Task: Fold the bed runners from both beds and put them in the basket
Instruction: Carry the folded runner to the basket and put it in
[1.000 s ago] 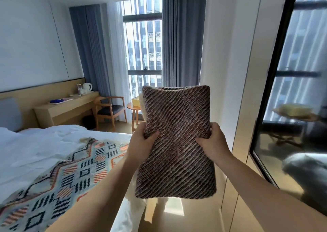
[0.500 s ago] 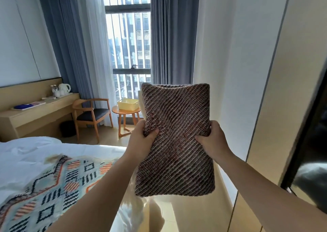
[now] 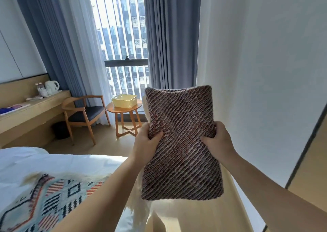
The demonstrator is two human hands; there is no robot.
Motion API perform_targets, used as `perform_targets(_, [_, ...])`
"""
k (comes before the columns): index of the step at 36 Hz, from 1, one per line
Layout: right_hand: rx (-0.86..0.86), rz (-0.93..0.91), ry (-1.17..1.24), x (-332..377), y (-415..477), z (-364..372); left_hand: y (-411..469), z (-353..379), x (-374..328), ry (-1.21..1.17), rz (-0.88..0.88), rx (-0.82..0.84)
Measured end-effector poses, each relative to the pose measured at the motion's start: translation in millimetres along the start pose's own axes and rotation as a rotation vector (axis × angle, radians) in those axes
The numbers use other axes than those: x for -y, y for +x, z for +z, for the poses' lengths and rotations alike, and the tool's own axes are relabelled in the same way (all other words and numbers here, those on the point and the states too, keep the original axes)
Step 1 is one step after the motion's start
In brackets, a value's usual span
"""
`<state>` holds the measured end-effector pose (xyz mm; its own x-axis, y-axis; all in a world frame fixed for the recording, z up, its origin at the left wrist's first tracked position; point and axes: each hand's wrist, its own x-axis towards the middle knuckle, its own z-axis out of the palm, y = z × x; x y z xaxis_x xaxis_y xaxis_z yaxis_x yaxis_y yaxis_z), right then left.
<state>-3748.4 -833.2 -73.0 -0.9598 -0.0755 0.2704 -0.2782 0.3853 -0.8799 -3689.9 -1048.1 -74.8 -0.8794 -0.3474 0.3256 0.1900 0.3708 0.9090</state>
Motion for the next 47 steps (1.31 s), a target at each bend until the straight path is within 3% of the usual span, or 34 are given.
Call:
perform_targets(11, [0.123,-0.041,0.067,-59.9,201.1,25.3,156.7,80.4,44.2,0.069,-0.076,-0.078])
perform_targets(20, [0.199,-0.039,0.035,-86.7,339.0,63.6,272.0,104.3,81.1,0.072,-0.13,-0.159])
perform_targets(47, [0.171,-0.025,0.051,-111.0,685.2,311.9,661.5,54.5,272.1,0.005,-0.155,-0.095])
